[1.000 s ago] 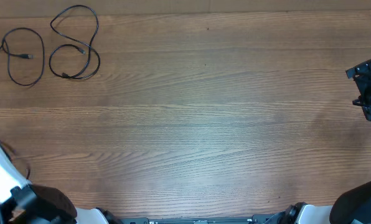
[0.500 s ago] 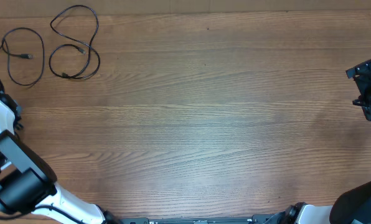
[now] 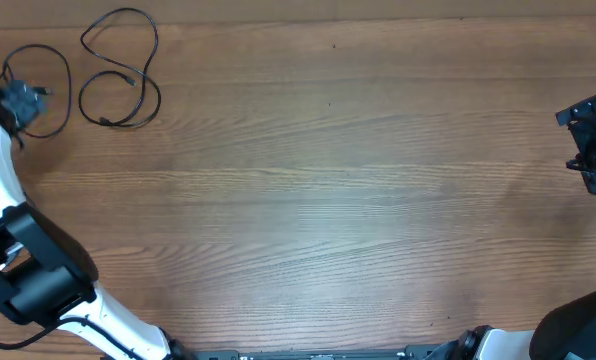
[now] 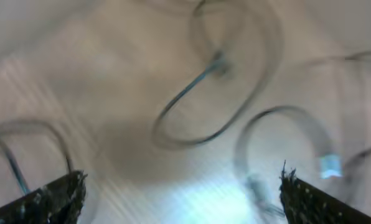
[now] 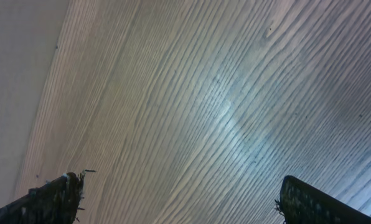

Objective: Untangle cables

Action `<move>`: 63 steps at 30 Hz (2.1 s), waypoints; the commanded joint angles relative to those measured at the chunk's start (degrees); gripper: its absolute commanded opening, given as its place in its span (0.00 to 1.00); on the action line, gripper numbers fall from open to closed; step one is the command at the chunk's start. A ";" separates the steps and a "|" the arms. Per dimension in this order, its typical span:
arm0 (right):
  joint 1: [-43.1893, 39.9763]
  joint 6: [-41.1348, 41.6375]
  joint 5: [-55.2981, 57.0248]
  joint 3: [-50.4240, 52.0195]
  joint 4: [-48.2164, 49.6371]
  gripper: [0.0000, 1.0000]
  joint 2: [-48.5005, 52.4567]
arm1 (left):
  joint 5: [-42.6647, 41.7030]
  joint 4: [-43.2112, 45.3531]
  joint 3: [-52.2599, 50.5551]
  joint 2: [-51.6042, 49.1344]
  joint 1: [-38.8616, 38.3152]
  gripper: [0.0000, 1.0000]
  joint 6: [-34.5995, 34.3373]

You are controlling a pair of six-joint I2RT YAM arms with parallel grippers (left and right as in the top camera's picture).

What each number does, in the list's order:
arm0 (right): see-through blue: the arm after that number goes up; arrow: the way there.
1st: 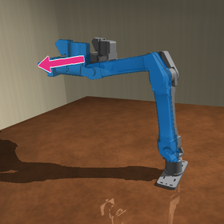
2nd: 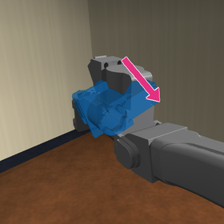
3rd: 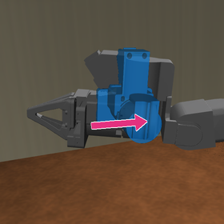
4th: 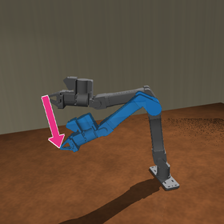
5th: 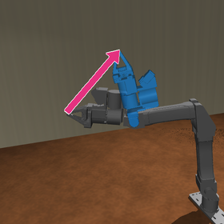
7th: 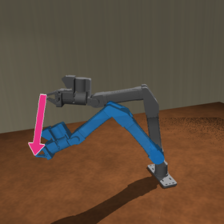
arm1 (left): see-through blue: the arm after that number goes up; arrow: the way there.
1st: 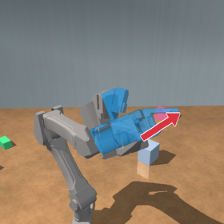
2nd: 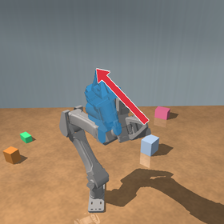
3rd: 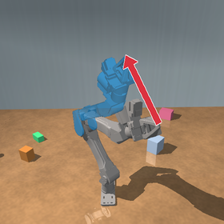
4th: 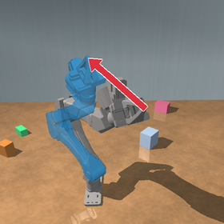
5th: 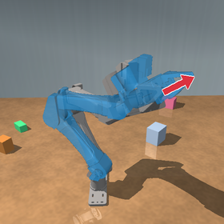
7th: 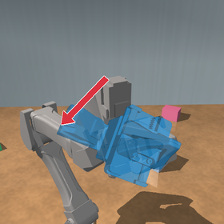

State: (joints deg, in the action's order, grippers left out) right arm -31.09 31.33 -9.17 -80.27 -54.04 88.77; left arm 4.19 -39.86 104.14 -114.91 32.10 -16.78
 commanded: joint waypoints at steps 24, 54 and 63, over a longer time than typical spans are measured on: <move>-0.11 0.20 -0.07 -1.44 0.15 1.00 -0.90 | 12.87 -22.49 24.87 12.98 -29.07 1.00 3.06; -0.11 0.20 -0.07 -1.44 0.15 1.00 -0.90 | 5.20 22.53 -39.58 64.11 -29.11 1.00 4.37; -0.11 0.20 -0.07 -1.44 0.15 1.00 -0.90 | 5.18 -2.40 -39.58 57.92 -29.11 0.99 4.35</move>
State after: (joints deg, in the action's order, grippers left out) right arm -31.09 31.33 -9.19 -80.27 -54.04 88.77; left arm 8.82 -39.72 64.51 -54.87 3.07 -12.93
